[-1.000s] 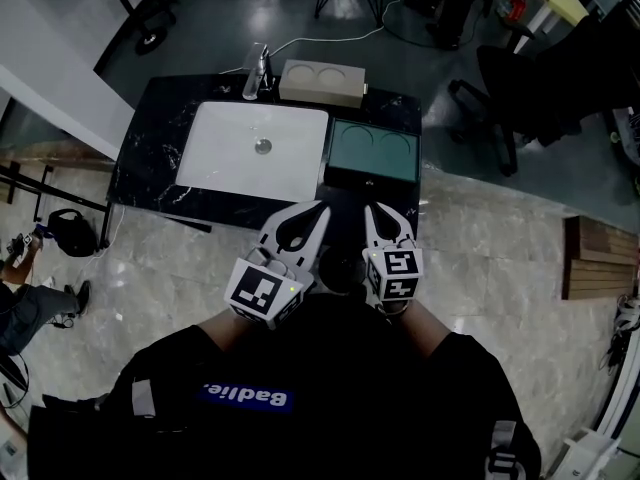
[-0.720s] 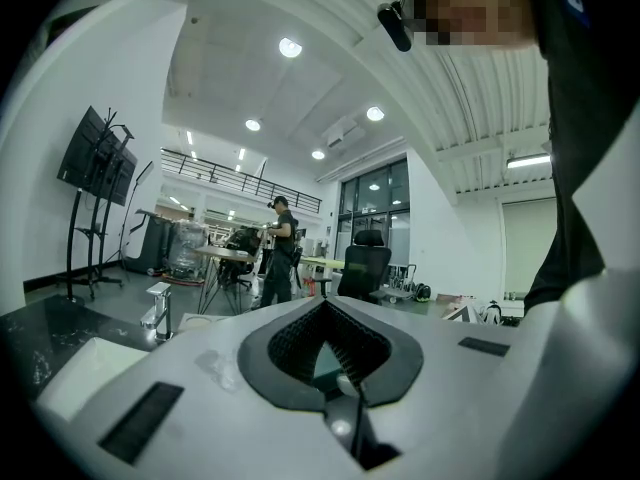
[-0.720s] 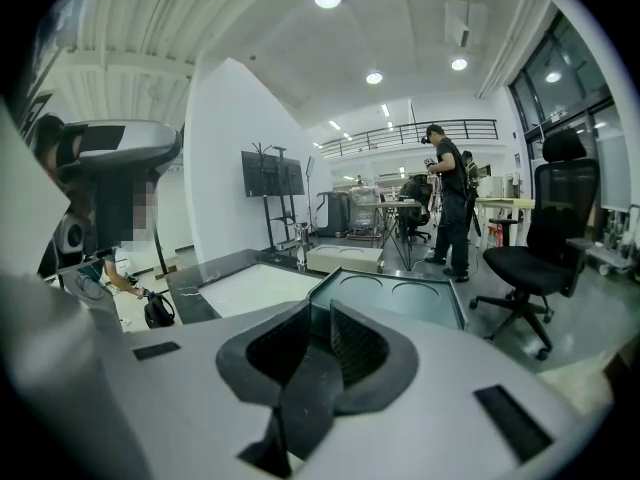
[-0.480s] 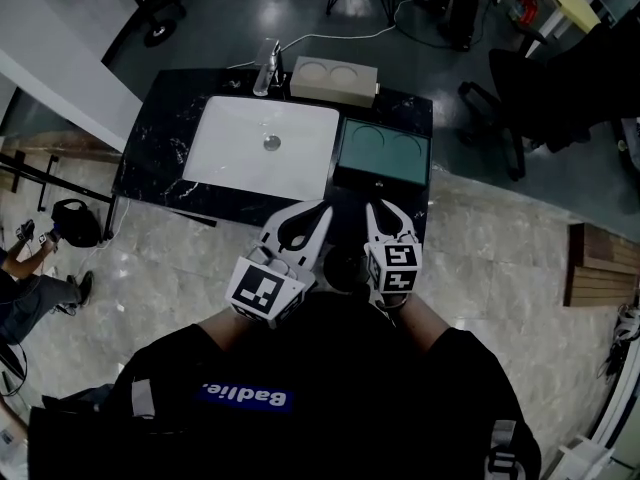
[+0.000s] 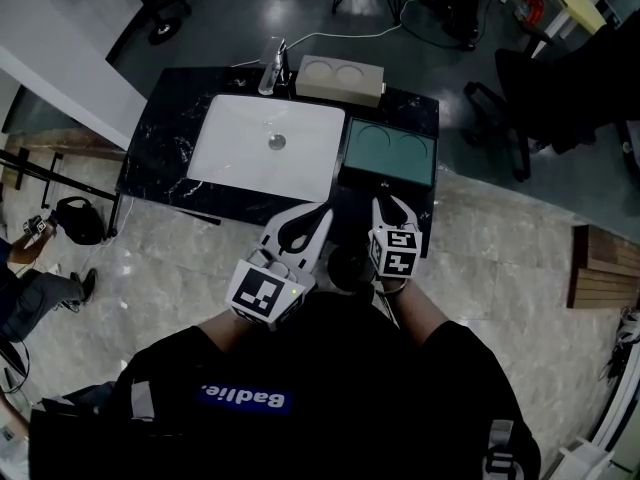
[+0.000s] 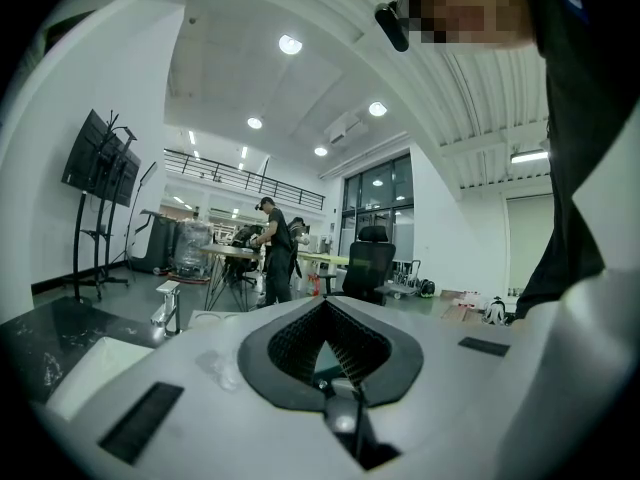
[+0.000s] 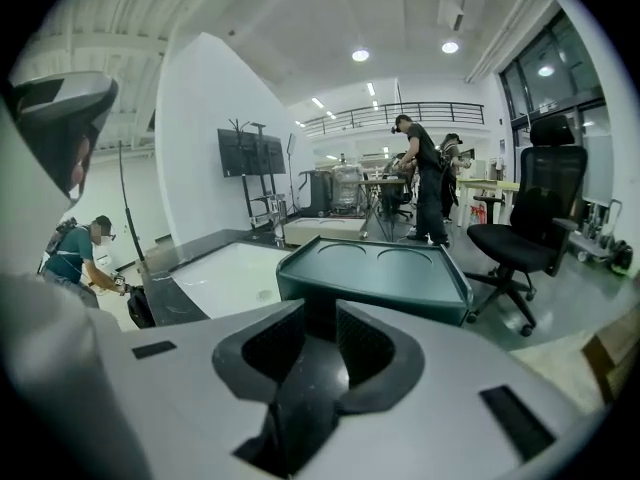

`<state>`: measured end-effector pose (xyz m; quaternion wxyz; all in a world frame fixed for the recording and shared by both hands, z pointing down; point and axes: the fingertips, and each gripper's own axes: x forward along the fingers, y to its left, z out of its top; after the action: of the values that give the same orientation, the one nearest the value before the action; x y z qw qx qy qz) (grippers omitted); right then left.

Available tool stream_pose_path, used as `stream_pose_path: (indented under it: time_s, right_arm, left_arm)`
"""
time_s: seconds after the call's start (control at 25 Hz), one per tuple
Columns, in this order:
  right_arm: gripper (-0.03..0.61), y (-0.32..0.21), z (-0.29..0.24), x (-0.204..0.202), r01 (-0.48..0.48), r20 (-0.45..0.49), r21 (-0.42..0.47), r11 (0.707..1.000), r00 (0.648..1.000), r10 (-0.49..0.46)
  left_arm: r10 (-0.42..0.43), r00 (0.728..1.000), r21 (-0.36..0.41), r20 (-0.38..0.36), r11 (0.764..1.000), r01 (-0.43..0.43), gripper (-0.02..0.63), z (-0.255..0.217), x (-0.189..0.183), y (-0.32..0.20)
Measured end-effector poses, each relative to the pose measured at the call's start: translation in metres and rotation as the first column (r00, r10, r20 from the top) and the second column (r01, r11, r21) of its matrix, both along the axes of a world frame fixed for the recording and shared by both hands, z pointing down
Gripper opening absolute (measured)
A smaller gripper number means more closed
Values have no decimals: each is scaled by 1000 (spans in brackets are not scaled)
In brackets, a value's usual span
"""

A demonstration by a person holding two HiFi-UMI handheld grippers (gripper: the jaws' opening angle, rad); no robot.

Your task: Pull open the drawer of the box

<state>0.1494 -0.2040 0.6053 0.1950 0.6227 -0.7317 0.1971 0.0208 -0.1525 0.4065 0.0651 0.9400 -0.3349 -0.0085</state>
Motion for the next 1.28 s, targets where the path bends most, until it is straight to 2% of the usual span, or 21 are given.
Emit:
stream_pose_path:
  time_s: [0.56, 0.6, 0.72, 0.96, 1.28]
  right_arm:
    - [74, -17, 40, 19, -106, -2, -88, 990, 994, 106]
    - [94, -19, 43, 20, -114, 2, -101, 988, 993, 115]
    - [98, -22, 51, 23, -133, 8, -125, 983, 991, 135]
    - [98, -26, 62, 28, -162, -11, -141, 977, 987, 163]
    - [98, -36, 68, 28, -184, 8, -158, 970, 982, 188]
  left_arm:
    - [1, 1000, -2, 10, 1000, -1, -12, 3, -7, 2]
    - [1, 1000, -2, 11, 1000, -1, -12, 3, -8, 2]
    - [0, 1000, -3, 12, 1000, 0, -12, 2, -9, 3]
    - [-2, 1000, -3, 16, 1000, 2, -12, 4, -12, 4]
    - [-9, 1000, -13, 28, 1000, 10, -12, 9, -18, 5]
